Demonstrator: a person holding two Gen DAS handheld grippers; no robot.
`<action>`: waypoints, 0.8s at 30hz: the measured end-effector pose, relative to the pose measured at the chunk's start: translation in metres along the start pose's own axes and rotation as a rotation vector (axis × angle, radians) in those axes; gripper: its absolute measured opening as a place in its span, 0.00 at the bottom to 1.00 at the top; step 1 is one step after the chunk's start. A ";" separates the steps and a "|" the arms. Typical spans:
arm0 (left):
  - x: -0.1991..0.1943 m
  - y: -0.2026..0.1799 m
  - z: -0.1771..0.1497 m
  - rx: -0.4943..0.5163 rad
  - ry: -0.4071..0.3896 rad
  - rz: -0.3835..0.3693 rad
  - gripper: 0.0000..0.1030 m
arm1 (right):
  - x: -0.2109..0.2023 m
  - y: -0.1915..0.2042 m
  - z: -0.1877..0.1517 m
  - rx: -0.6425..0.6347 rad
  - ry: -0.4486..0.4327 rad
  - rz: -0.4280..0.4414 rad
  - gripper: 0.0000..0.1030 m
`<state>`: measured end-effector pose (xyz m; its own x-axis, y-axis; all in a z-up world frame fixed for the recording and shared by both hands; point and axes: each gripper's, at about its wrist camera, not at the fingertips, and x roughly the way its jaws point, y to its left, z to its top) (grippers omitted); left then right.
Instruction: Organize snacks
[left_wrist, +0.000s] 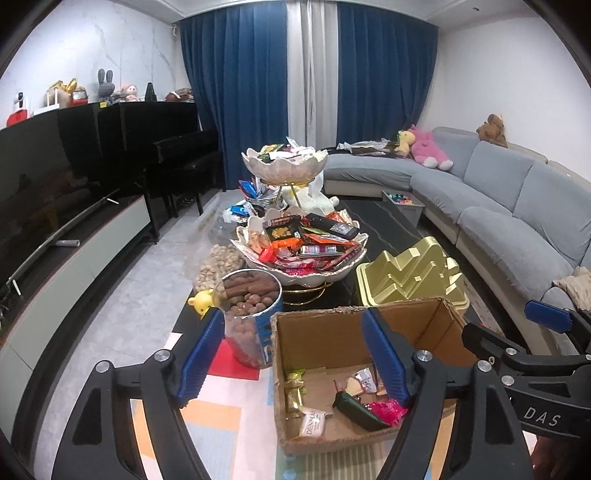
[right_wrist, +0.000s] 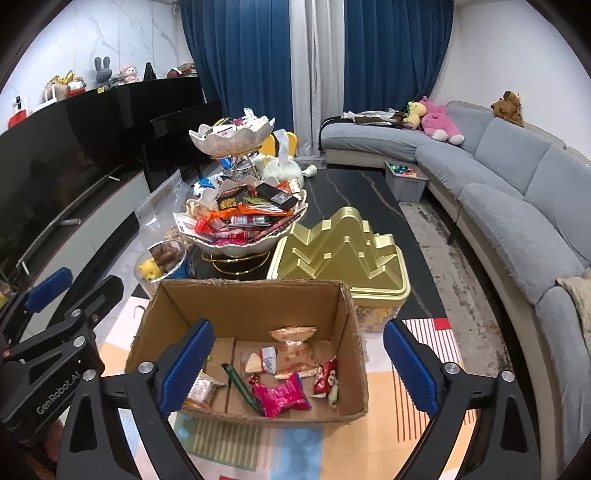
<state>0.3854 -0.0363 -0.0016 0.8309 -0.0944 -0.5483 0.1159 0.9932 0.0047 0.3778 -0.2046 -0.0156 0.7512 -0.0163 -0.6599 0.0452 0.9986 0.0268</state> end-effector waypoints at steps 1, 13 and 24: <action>-0.003 0.001 -0.001 -0.002 0.000 0.003 0.77 | -0.003 0.000 0.000 0.001 -0.002 -0.001 0.92; -0.050 0.010 -0.007 -0.023 -0.016 0.024 0.91 | -0.051 0.005 -0.013 -0.002 -0.045 -0.022 0.96; -0.089 0.010 -0.026 -0.025 -0.012 0.030 0.94 | -0.093 0.007 -0.032 -0.006 -0.073 -0.025 0.96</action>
<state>0.2983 -0.0166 0.0259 0.8404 -0.0654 -0.5380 0.0778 0.9970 0.0002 0.2872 -0.1950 0.0219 0.7958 -0.0447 -0.6039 0.0607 0.9981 0.0061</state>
